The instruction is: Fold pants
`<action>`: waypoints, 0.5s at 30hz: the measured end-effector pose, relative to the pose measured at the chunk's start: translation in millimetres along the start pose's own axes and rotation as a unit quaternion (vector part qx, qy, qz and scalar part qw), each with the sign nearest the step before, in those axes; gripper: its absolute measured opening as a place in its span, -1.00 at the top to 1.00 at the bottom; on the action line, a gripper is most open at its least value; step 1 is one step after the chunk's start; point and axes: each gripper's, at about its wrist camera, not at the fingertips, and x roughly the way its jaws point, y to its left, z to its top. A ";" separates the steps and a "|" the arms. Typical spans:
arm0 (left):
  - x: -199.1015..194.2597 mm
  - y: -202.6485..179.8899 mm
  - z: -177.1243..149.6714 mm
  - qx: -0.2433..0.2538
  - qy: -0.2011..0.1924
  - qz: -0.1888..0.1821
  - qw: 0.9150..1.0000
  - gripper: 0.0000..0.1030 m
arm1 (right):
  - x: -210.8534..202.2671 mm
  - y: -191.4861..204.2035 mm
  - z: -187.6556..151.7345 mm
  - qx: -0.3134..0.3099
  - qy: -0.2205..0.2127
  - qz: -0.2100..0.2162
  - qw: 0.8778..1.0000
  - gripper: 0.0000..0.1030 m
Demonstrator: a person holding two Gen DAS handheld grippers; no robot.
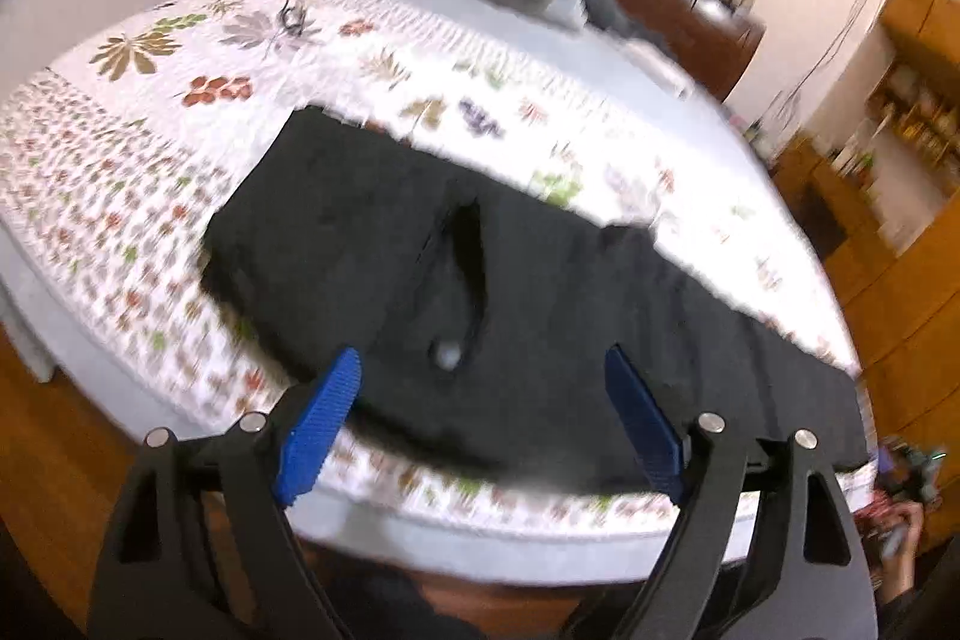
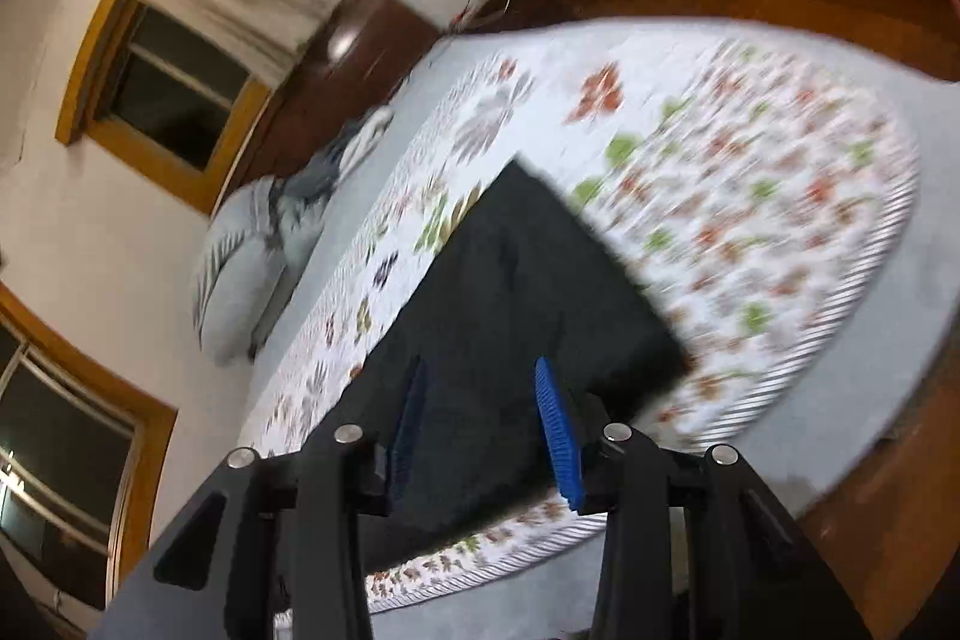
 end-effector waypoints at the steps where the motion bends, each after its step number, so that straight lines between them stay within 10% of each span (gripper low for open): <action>1: 1.3 4.4 3.7 -0.003 -0.002 -0.004 1.000 -0.62 | 6.3 -1.5 -1.3 -0.001 0.005 -0.002 1.000 0.23; 9: 74.6 54.6 5.8 -0.040 0.097 0.042 0.994 0.01 | 34.5 -51.4 -4.8 0.052 0.039 -0.019 0.998 1.00; 15: 42.3 41.6 16.5 -0.014 0.042 0.012 0.999 -0.49 | 19.7 -28.5 2.6 0.030 0.031 -0.013 0.999 0.79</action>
